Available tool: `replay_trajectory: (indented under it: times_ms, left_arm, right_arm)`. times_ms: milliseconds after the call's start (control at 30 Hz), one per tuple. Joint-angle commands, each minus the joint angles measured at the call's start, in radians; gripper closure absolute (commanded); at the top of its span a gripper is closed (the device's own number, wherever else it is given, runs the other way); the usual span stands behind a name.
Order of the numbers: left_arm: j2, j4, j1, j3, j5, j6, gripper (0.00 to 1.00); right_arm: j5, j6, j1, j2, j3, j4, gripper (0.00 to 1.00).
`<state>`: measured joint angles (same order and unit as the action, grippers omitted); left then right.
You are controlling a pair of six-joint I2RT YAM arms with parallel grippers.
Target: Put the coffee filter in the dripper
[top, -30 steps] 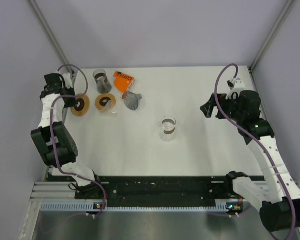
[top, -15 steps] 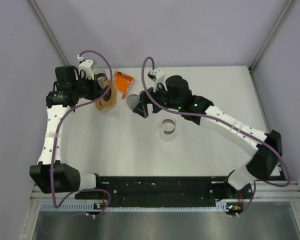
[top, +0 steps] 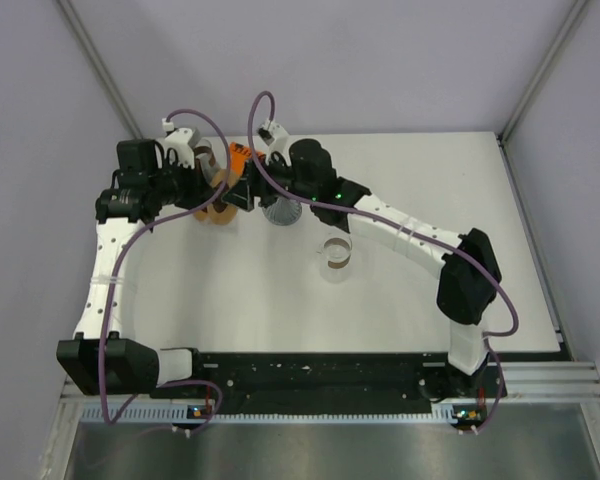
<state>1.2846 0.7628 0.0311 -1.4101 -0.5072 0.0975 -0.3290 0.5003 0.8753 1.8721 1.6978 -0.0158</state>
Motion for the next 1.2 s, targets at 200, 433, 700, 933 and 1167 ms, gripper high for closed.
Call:
replay_trajectory:
  times_ms: [200,433,700,933,1167]
  left_arm:
    - [-0.031,-0.030,-0.005,-0.020,-0.065,-0.025,1.00]
    - [-0.025,0.050,-0.002,-0.107,-0.100,-0.022,0.50]
    - [-0.002,0.063,0.003,-0.161,-0.143,-0.134,0.32]
    - [0.044,-0.058,-0.019,-0.139,-0.348,-0.451,0.20]
    - [0.053,-0.169,-0.178,-0.064,-0.422,-0.611,0.13]
  right_arm:
    - [0.002,-0.074,0.005,0.012,0.100,0.013,1.00]
    - [0.267,-0.541,0.008,-0.180,0.017,0.197,1.00]
    - [0.542,-1.248,0.099,-0.447,-0.281,0.209,1.00]
    - [0.623,-1.817,0.227,-0.692,-0.763,-0.411,1.00]
    - [0.740,-2.134,0.295,-0.637,-0.894,-0.768,1.00]
